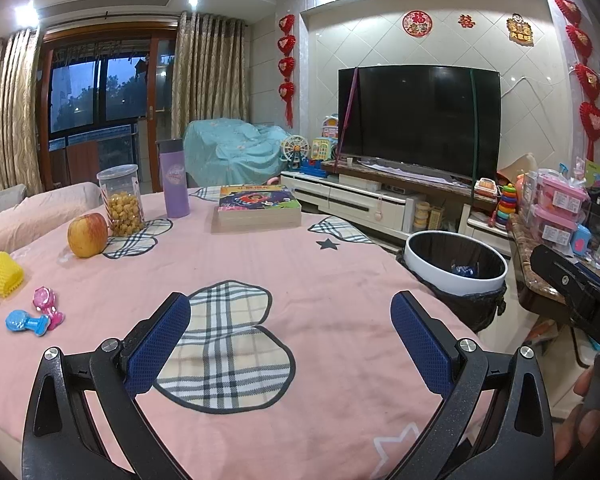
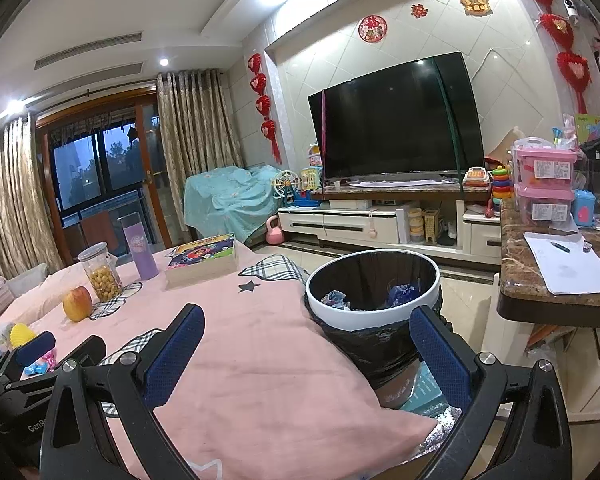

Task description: Collect trash

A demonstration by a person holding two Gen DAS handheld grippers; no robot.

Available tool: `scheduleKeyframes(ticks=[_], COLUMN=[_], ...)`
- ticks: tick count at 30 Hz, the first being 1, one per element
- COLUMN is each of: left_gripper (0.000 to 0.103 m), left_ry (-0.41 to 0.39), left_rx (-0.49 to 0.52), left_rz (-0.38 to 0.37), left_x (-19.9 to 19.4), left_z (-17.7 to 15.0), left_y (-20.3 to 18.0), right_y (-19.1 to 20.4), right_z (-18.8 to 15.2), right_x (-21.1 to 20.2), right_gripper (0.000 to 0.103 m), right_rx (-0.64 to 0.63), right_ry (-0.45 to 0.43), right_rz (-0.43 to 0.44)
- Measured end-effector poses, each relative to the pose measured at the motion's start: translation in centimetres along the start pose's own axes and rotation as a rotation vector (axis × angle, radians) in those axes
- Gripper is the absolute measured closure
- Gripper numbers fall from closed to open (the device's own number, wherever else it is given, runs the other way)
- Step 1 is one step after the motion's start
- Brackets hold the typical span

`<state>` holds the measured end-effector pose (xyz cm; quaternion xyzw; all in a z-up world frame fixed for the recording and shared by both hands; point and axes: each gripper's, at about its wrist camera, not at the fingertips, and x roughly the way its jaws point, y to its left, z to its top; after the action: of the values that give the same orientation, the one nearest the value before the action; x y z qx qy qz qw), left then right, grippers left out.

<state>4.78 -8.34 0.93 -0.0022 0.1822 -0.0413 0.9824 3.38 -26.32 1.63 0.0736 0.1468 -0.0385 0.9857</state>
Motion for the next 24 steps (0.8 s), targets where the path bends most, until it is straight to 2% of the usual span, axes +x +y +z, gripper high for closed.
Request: scheduleKeyframes(ticks=[12,24], left_gripper=[0.0,0.0], left_ry=[0.003,0.052], left_rx=[0.001,-0.015], left_rz=[-0.002,-0.012], left_x=[0.0,1.4], left_z=[0.0,-0.6], left_y=[0.0,1.0], right_y=[0.1,-0.1], right_z=[-0.2,-0.5], right_x=[0.2,1.7], right_gripper=[0.0,0.0], right_rx=[0.009,0.027], right_ry=[0.014,0.063], right_rz=[0.007,0.022])
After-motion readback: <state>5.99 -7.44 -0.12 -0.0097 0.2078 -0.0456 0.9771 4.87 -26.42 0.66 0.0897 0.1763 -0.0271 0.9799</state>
